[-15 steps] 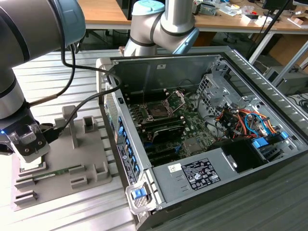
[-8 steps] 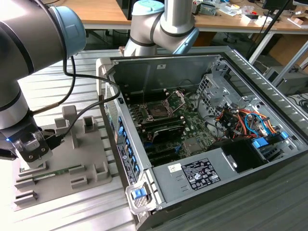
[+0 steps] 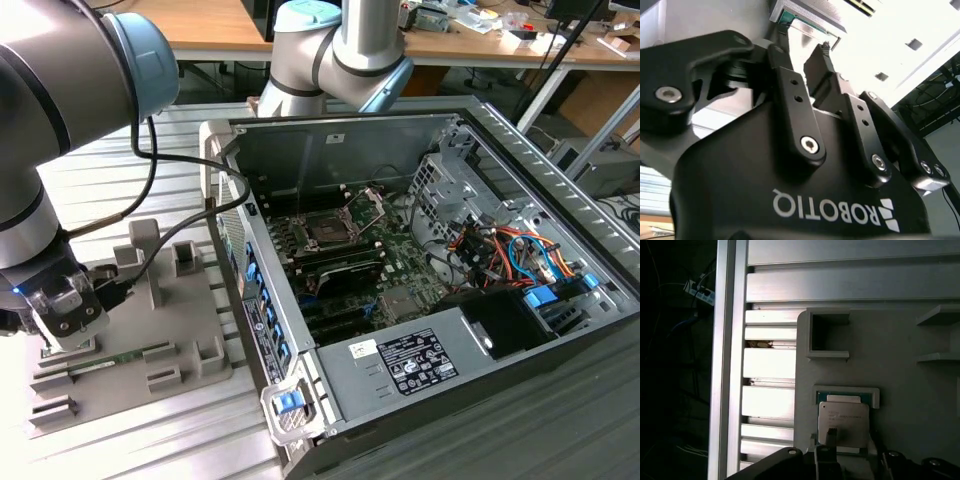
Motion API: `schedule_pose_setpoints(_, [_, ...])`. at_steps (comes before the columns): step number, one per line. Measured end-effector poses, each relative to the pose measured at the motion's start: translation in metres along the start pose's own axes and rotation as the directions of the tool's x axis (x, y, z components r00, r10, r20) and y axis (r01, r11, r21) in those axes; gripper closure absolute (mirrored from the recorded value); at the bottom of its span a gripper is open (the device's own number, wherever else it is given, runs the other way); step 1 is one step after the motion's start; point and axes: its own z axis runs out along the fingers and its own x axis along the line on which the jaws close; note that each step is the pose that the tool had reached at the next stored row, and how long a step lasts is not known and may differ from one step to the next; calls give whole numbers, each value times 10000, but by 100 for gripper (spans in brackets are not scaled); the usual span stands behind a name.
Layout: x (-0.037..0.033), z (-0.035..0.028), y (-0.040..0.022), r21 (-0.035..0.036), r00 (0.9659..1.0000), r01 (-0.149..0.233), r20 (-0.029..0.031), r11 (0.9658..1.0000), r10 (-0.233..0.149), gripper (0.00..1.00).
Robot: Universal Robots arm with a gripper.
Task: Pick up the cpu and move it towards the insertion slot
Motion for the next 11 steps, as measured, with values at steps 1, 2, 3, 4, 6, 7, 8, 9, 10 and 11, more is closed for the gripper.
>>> schedule_pose_setpoints(1, [0,0,0,0,10000,0,0,10000,0,58])
schedule_pose_setpoints(2, [0,0,0,1,10000,0,0,10000,0,53])
schedule_pose_setpoints(3, [0,1,0,0,10000,0,0,10000,0,47])
schedule_pose_setpoints(4, [0,1,0,0,10000,0,0,10000,0,47])
schedule_pose_setpoints(6, [0,1,0,0,10000,0,0,10000,0,40])
schedule_pose_setpoints(7, [0,1,0,0,10000,0,0,10000,0,40])
schedule_pose_setpoints(8, [-1,8,0,-2,10000,2,4,10000,-2,40])
schedule_pose_setpoints(9, [-1,14,0,-6,10000,10,5,10000,-10,40])
schedule_pose_setpoints(10, [0,26,1,-12,10000,35,0,10000,-35,40])
schedule_pose_setpoints(11, [0,35,4,-18,10000,60,0,10000,-60,40])
